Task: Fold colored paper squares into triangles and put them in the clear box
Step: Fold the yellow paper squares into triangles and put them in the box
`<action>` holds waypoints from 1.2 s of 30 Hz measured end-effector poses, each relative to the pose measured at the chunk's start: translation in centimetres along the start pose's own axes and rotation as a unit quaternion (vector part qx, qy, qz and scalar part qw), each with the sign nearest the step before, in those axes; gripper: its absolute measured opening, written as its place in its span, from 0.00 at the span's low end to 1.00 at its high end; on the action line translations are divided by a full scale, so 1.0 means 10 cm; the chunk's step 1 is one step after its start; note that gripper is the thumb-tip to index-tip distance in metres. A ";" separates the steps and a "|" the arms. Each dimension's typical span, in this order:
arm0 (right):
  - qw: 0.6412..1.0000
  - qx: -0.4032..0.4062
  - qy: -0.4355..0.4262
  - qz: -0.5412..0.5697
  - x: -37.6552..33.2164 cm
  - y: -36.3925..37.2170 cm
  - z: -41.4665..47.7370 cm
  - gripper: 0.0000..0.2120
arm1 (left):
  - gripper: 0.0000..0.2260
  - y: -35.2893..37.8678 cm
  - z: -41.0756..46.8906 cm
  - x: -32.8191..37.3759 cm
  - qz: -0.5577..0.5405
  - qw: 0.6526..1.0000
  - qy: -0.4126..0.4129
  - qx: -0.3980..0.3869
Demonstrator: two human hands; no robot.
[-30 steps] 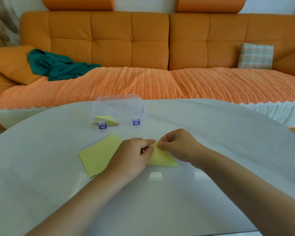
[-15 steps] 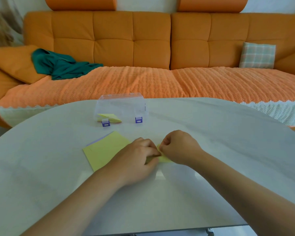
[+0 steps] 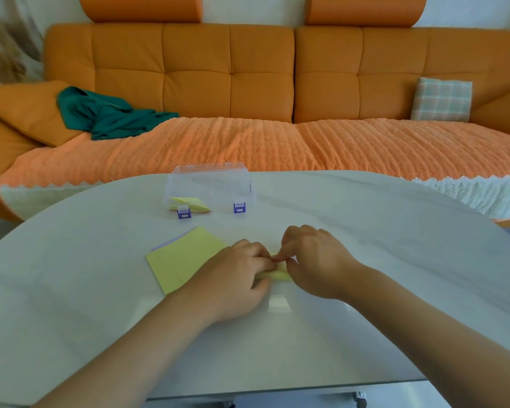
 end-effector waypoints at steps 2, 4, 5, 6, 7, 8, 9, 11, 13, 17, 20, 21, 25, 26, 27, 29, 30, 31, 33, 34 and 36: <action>1.000 -0.012 0.010 0.002 0.02 0.02 0.01 0.21 | 0.19 -0.01 -0.03 0.06 0.028 0.999 0.019 0.003; 1.000 -0.016 0.017 0.007 0.03 0.02 0.02 0.21 | 0.17 -0.03 -0.07 0.14 0.056 0.998 0.039 0.013; 1.000 -0.016 0.019 0.006 0.04 0.02 0.02 0.21 | 0.16 -0.03 -0.09 0.18 0.066 0.997 0.047 0.017; 1.000 -0.015 0.020 0.004 0.05 0.03 0.02 0.20 | 0.15 -0.02 -0.12 0.21 0.073 0.996 0.055 0.019; 1.000 -0.013 0.020 0.001 0.05 0.03 0.03 0.19 | 0.15 -0.01 -0.15 0.25 0.079 0.995 0.060 0.018; 1.000 -0.013 0.020 -0.003 0.04 0.03 0.02 0.19 | 0.15 0.01 -0.17 0.28 0.084 0.994 0.063 0.016; 1.000 -0.013 0.020 -0.007 0.04 0.03 0.02 0.18 | 0.15 0.03 -0.20 0.29 0.085 0.994 0.062 0.014; 1.000 -0.012 0.022 -0.016 0.03 0.03 0.01 0.18 | 0.15 0.05 -0.23 0.30 0.073 0.996 0.051 0.010; 0.999 -0.010 0.022 -0.028 0.00 0.02 0.00 0.18 | 0.16 0.07 -0.27 0.27 0.048 0.998 0.033 0.005; 0.999 0.004 0.004 -0.049 -0.05 0.03 -0.11 0.17 | 0.18 0.12 -0.33 0.26 0.020 1.000 0.011 0.014; 0.997 0.005 -0.019 -0.075 -0.08 0.08 -0.27 0.20 | 0.18 0.14 -0.35 0.26 0.018 1.000 0.006 0.023; 0.996 0.008 -0.031 -0.085 -0.09 0.08 -0.33 0.20 | 0.18 0.14 -0.36 0.25 0.020 0.999 0.006 0.027; 0.990 0.036 -0.089 -0.106 -0.27 -0.01 -0.54 0.18 | 0.19 0.15 -0.37 0.25 0.021 0.999 0.002 0.029; 0.988 0.047 -0.099 -0.104 -0.30 -0.03 -0.58 0.17 | 0.19 0.16 -0.38 0.25 0.022 0.999 0.004 0.027; 0.988 0.058 -0.106 -0.102 -0.31 -0.04 -0.62 0.16 | 0.20 0.16 -0.38 0.27 0.022 0.999 0.006 0.025; 0.990 0.053 -0.098 -0.082 -0.28 -0.01 -0.67 0.16 | 0.20 0.16 -0.38 0.27 0.017 1.000 0.007 0.023; 0.992 0.047 -0.092 -0.070 -0.26 0.01 -0.68 0.17 | 0.20 0.15 -0.38 0.28 0.015 1.000 0.007 0.022; 0.994 0.043 -0.086 -0.061 -0.23 0.04 -0.68 0.19 | 0.20 0.15 -0.38 0.29 0.018 1.000 0.007 0.021; 0.996 0.033 -0.070 -0.054 -0.19 0.10 -0.69 0.21 | 0.19 0.14 -0.40 0.30 0.040 0.999 0.001 0.024; 0.996 0.029 -0.063 -0.054 -0.17 0.12 -0.69 0.22 | 0.18 0.12 -0.41 0.30 0.058 0.998 -0.005 0.030; 0.997 0.021 -0.055 -0.052 -0.13 0.16 -0.67 0.23 | 0.17 0.06 -0.44 0.28 0.082 0.995 -0.021 0.048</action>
Point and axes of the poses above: each hand's wrist, its own z-axis towards the middle knuckle, its own y-axis out of the palm, x = y × z, the point moved 10 cm from there along z, towards the middle knuckle, and after that the axes turned 1 degree about z, right-handed, at the moved point
